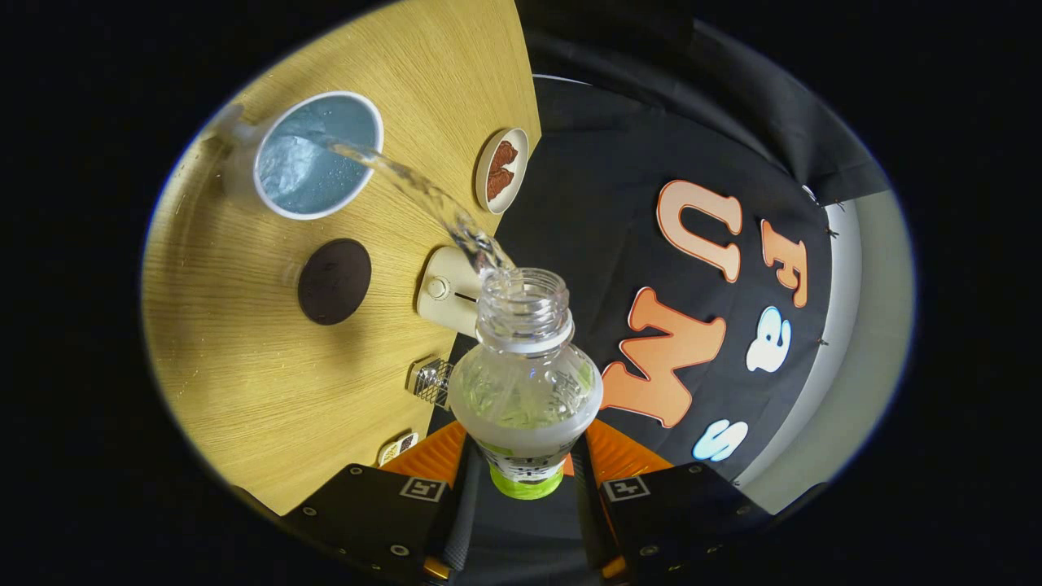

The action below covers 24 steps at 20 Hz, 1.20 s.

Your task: Take the bottle from table, then pour the juice into the cup, finally place the bottle on the coaster

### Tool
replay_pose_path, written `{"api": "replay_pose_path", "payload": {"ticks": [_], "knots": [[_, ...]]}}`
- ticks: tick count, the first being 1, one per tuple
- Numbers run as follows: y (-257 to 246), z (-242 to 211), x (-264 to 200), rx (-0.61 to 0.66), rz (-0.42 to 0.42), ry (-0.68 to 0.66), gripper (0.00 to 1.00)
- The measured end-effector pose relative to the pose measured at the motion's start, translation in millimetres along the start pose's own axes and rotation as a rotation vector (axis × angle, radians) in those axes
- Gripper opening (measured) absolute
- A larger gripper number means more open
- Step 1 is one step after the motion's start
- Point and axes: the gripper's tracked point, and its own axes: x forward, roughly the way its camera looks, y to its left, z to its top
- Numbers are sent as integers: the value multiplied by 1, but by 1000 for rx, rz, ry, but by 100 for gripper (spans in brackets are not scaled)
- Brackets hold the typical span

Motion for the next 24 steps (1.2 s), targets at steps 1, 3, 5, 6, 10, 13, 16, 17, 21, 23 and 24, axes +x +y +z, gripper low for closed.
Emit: {"api": "replay_pose_path", "payload": {"ticks": [1,3,5,6,10,13,16,17,21,23,24], "knots": [[0,-1,1,-4,0,-1,55],[-2,0,1,-12,0,-5,55],[-2,0,1,-18,2,-10,55],[-3,0,2,-22,2,-12,55],[-3,-1,2,-35,3,-16,55],[-6,-1,3,-45,-1,-19,55],[-7,-2,4,-52,2,-20,55],[-6,-2,4,-54,4,-22,55],[-8,-1,5,-74,1,-36,55],[-8,-2,5,-83,3,-36,55],[-9,-3,5,-87,1,-35,55]]}}
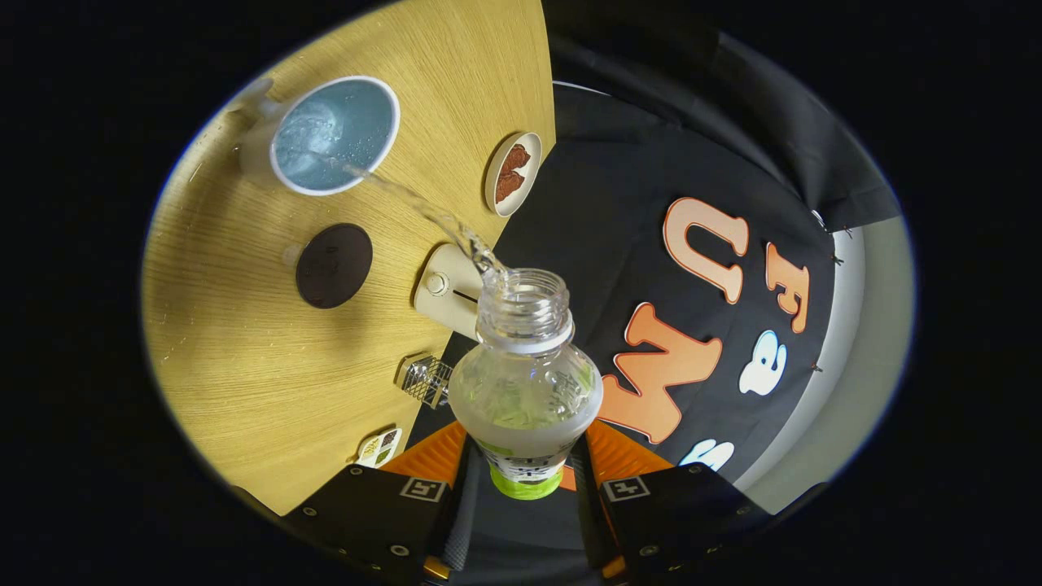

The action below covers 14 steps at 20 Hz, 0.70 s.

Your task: Take the bottle from table, then pour the juice into the cup, finally place the bottle on the coaster

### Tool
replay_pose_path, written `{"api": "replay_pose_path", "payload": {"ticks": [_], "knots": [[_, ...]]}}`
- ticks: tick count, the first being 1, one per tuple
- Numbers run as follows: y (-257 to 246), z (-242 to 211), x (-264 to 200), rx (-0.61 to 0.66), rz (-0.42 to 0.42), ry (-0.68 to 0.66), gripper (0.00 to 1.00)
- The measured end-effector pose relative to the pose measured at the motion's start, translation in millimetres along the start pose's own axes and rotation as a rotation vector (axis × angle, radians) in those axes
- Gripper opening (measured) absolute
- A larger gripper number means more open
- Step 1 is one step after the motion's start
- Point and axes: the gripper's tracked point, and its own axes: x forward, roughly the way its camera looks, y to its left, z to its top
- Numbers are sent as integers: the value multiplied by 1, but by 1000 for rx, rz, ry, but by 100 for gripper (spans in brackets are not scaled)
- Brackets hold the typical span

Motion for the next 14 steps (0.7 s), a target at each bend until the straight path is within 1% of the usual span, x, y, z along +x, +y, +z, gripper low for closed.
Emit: {"api": "replay_pose_path", "payload": {"ticks": [6,14], "knots": [[-6,1,-1,-28,-9,-9,55],[-11,7,-2,-77,-2,-28,55]]}}
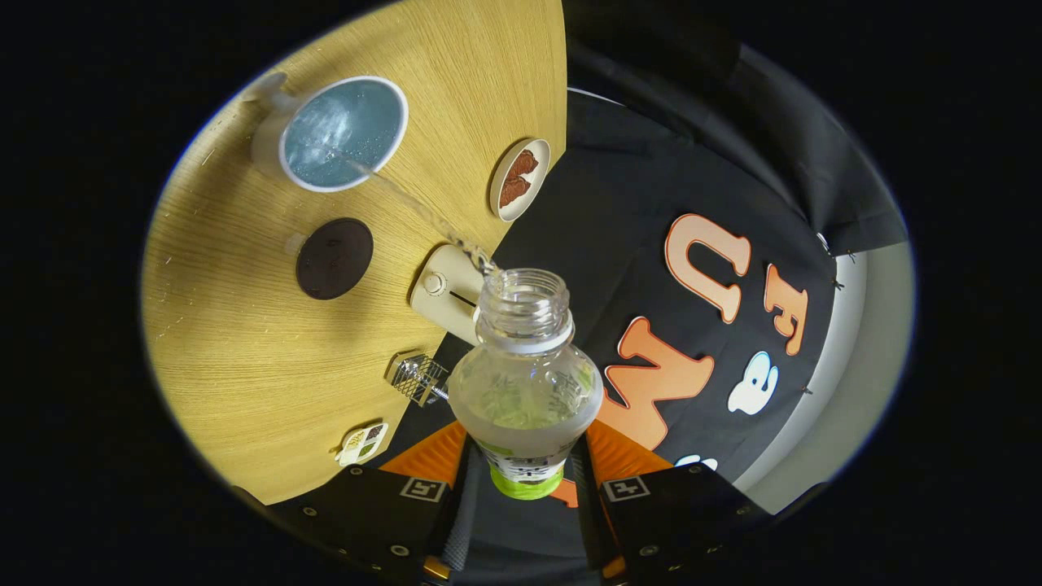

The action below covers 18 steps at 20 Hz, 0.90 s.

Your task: Take the bottle from table, then pour the juice into the cup, finally place the bottle on the coaster

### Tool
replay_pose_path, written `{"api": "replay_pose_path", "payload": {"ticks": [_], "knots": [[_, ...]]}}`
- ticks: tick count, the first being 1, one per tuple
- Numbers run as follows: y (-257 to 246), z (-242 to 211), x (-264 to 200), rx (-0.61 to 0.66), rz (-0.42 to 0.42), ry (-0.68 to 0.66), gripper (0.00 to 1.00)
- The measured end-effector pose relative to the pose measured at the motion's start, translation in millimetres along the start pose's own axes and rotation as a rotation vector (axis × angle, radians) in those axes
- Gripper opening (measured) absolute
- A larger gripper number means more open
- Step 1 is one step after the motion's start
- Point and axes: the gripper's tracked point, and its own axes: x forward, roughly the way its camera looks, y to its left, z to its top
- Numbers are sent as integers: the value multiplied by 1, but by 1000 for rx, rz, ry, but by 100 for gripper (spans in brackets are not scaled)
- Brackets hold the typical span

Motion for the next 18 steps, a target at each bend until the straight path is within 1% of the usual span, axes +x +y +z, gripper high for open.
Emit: {"api": "replay_pose_path", "payload": {"ticks": [18], "knots": [[-12,7,9,-81,3,-33,55]]}}
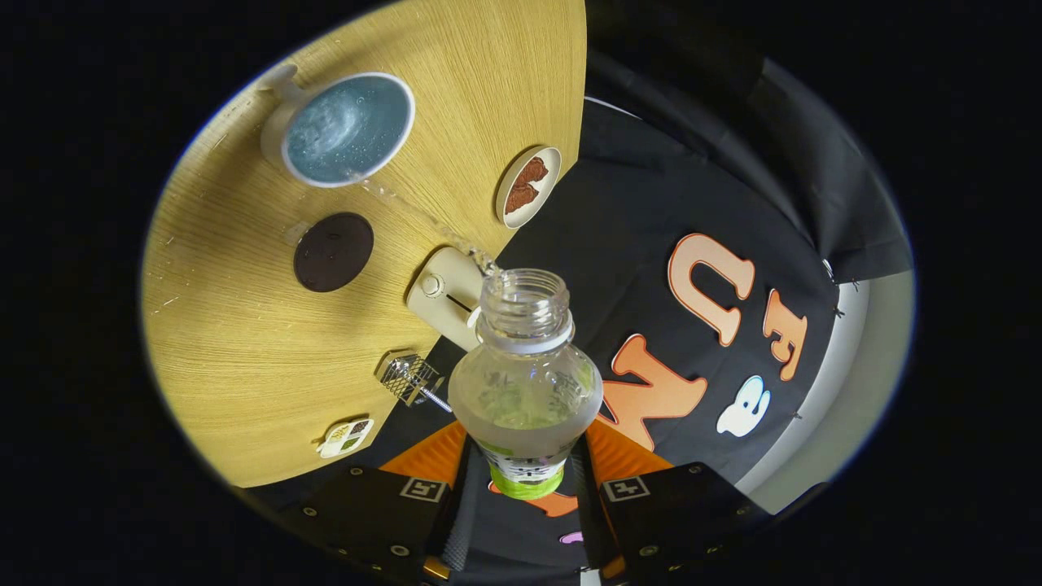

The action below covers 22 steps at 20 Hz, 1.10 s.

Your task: Take the bottle from table, then pour the juice into the cup, finally place the bottle on the coaster

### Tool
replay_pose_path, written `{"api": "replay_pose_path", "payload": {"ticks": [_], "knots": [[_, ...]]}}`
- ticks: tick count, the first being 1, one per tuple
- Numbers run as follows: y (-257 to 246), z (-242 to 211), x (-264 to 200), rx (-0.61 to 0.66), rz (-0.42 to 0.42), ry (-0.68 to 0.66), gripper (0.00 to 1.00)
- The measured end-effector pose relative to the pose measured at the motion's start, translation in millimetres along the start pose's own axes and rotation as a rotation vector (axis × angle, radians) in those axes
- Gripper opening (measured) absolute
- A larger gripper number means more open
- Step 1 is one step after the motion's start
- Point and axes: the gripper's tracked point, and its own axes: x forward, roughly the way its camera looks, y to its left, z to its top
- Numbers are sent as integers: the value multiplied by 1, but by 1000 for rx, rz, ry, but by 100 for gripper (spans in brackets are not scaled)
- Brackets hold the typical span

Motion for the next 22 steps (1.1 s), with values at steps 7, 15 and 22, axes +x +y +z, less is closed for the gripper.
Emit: {"api": "replay_pose_path", "payload": {"ticks": [7,15,22], "knots": [[2,4,2,-18,3,-13,55],[6,5,3,-16,-3,-10,55],[27,23,-1,138,37,-39,55]]}}
